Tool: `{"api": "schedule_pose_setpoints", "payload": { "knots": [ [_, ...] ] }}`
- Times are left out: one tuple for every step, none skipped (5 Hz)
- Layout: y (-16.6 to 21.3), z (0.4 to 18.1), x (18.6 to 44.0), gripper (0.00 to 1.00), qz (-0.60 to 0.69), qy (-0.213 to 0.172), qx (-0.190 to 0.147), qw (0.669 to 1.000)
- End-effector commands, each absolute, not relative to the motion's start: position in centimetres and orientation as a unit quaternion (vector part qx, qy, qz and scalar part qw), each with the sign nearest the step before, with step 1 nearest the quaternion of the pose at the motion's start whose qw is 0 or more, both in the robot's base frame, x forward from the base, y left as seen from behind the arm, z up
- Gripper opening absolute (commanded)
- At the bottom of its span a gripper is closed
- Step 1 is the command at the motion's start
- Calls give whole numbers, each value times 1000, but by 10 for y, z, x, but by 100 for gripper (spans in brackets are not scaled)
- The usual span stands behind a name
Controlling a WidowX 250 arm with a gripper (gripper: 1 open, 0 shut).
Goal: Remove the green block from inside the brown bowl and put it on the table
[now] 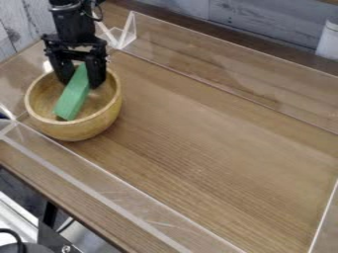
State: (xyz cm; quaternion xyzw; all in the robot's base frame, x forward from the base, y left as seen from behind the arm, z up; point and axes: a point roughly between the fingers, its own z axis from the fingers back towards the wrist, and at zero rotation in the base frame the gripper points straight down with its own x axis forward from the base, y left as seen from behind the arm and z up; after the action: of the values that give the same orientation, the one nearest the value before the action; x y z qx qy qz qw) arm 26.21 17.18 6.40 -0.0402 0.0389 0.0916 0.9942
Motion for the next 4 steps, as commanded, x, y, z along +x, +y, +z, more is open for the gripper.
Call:
{"api": "schedule_pose_setpoints", "payload": {
  "knots": [
    [180,84,270,100,94,8,-26,995],
    [181,88,270,100,94,4,-30,995],
    [181,83,271,0,96,7,-28,995],
    [179,84,272,0,96,8,-30,995]
  ]
}}
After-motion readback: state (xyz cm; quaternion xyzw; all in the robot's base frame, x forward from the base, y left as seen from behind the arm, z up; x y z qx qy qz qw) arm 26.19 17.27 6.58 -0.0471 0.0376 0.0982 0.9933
